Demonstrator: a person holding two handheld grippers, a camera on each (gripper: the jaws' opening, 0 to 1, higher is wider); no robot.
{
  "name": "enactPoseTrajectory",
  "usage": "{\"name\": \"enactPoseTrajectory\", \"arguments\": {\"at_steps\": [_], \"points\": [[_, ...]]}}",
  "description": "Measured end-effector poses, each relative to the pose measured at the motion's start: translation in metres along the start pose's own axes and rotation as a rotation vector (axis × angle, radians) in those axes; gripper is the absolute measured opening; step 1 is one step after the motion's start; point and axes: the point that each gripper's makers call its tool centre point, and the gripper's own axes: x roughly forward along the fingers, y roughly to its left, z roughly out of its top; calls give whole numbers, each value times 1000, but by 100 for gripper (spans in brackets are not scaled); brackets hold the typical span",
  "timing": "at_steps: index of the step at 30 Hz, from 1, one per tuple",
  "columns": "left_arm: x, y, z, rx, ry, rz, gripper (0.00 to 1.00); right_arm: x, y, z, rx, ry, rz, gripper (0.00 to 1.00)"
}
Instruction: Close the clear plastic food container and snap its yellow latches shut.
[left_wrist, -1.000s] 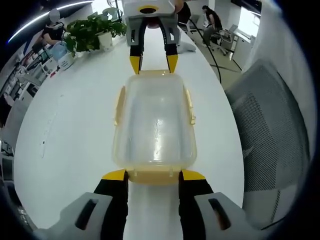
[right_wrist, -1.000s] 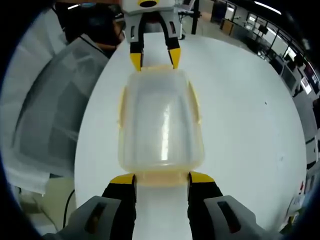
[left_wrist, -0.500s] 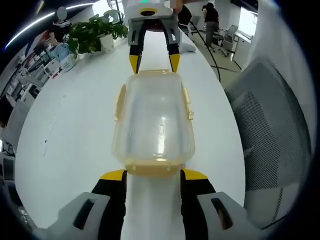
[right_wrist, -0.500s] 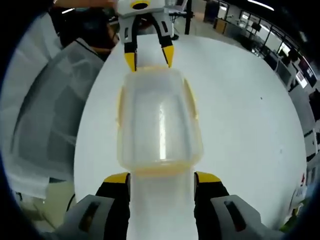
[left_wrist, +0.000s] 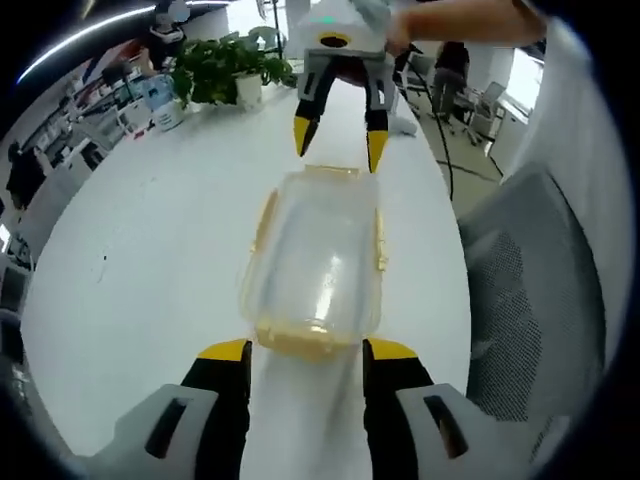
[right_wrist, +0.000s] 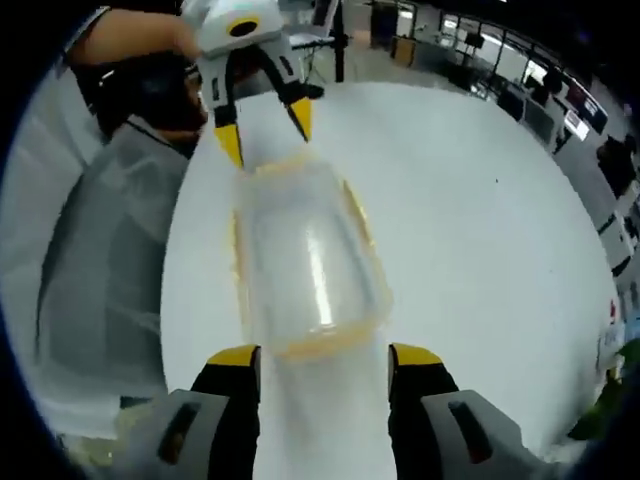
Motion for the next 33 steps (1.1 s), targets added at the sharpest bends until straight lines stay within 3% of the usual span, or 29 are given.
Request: {"name": "enactPoseTrajectory", "arguments": {"at_steps": [3,5,6,9,13,18,21,33], "points": [[-1,2,7,-130,-28,34,45,0,-2,0,43,8,-29,49],[0,1,8,-144,-27,49,45,2,-3,-2,81,18,-58,48],[1,5,7,-182,-14,92,45,3,-1,0,86,9,-48,48],[3,6,1,-257,19,128,44,6,-1,-1,130,15,-69,47],[6,3,6,-366,-15,137,44,7,-3,1,245,1,-109,45],[8,2,4,-456,-1,172,44,8,-8,3,356,-9,-143,43],[11,1,3,-561,-6,187,44,8,-9,3,411,-12,-156,42],[18,-5,-5,-699,13,202,40,15,-11,2,621,-31,-185,42]]}}
